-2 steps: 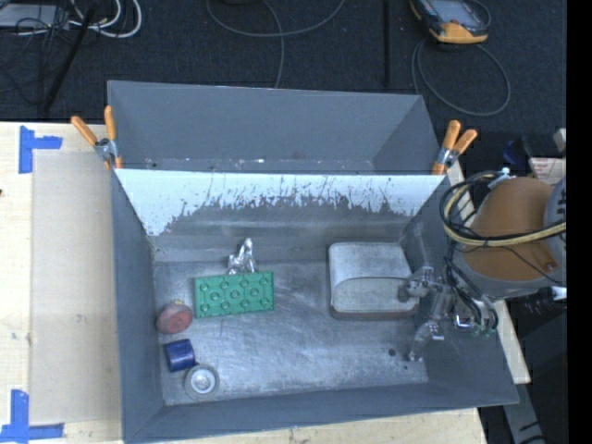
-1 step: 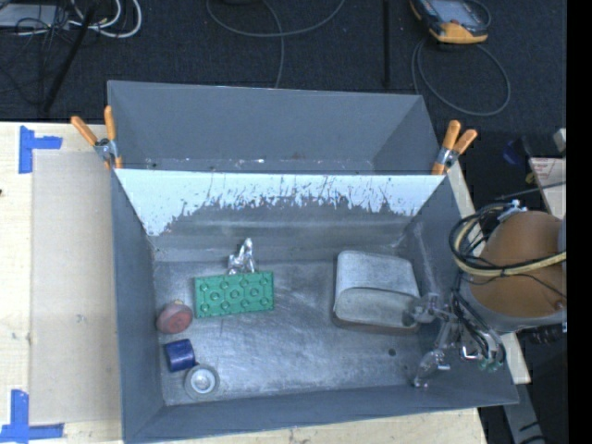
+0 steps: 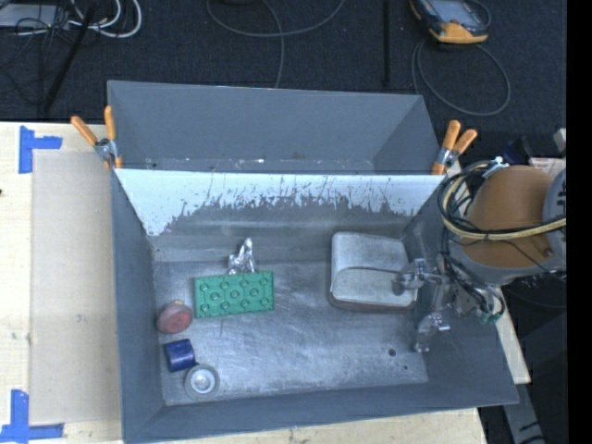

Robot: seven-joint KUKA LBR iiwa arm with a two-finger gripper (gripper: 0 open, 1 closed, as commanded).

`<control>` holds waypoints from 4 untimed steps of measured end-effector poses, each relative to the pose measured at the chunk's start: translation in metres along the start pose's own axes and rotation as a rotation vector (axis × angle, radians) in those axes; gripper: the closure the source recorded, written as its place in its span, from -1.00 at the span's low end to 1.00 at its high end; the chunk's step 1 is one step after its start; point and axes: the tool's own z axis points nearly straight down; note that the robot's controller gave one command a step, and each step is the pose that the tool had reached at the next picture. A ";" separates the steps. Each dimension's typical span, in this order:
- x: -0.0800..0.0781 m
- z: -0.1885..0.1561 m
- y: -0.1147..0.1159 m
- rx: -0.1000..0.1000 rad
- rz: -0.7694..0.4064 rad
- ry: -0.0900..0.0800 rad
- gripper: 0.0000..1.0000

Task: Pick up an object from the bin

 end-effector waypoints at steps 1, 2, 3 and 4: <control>0.023 -0.002 0.009 0.003 -0.032 -0.009 -1.00; -0.052 0.001 -0.001 -0.032 -0.298 0.113 -1.00; -0.050 0.001 0.002 -0.035 -0.392 0.084 -1.00; -0.058 -0.001 0.002 -0.019 -0.394 0.046 1.00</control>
Offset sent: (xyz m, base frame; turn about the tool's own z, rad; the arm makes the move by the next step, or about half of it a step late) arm -0.0256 0.0060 -0.0003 -0.0338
